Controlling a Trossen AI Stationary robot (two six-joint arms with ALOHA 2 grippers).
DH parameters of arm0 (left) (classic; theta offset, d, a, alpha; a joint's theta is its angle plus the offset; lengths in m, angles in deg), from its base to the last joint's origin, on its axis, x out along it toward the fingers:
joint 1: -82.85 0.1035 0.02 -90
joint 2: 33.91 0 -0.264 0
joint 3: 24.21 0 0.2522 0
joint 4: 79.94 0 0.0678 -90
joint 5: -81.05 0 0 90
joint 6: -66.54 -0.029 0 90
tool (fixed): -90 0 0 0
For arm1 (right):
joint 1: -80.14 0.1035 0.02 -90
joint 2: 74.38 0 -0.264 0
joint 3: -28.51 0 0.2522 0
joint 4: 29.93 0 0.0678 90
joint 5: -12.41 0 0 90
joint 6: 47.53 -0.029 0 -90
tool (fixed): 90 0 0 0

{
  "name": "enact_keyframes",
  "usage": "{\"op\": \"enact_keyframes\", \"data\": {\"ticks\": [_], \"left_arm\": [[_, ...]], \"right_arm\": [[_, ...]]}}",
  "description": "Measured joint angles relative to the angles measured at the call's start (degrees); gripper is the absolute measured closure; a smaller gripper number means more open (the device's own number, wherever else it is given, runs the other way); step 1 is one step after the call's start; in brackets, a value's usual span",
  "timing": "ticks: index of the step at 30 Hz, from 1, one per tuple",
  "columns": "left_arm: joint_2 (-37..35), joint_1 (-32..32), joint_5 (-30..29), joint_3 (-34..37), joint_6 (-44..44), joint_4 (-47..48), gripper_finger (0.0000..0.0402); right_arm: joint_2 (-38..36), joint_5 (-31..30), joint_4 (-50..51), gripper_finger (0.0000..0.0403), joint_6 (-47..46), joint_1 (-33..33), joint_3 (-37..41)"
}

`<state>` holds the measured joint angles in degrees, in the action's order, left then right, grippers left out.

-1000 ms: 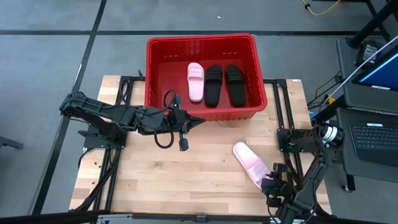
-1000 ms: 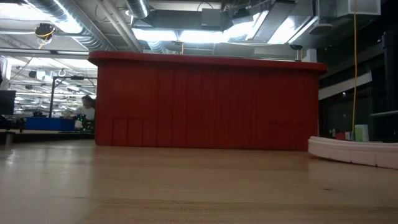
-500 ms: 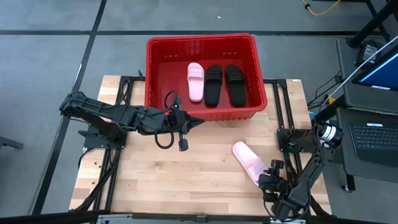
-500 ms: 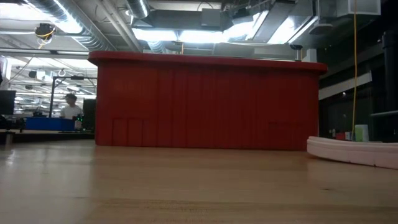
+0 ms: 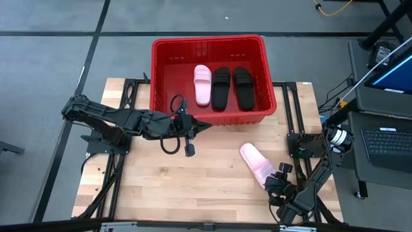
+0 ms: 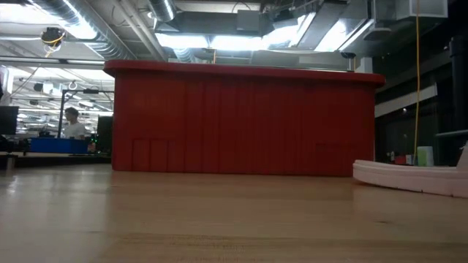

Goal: Pick and place slides into bin
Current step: Put the pink slide into the bin

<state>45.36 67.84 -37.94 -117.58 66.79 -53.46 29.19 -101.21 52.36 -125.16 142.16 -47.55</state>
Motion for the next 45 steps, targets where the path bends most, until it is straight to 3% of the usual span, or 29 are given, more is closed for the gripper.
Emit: {"op": "enact_keyframes", "data": {"ticks": [7,29,38,45], "left_arm": [[0.02,-0.01,0.0,0.0,0.01,0.99,0.0398],[0.01,-0.01,0.0,0.0,-0.31,1.4,0.0394],[0.01,-0.01,0.02,0.0,-0.13,1.47,0.04],[0.0,-0.02,0.0,0.0,-0.02,1.7,0.0396]], "right_arm": [[0.0,0.04,-0.07,0.0393,0.0,0.02,0.0],[0.0,1.12,-6.58,0.0395,-1.31,0.0,-0.4],[0.0,1.31,6.52,0.04,1.49,0.09,-9.86],[0.58,0.81,10.82,0.0401,4.02,2.78,-15.48]]}}
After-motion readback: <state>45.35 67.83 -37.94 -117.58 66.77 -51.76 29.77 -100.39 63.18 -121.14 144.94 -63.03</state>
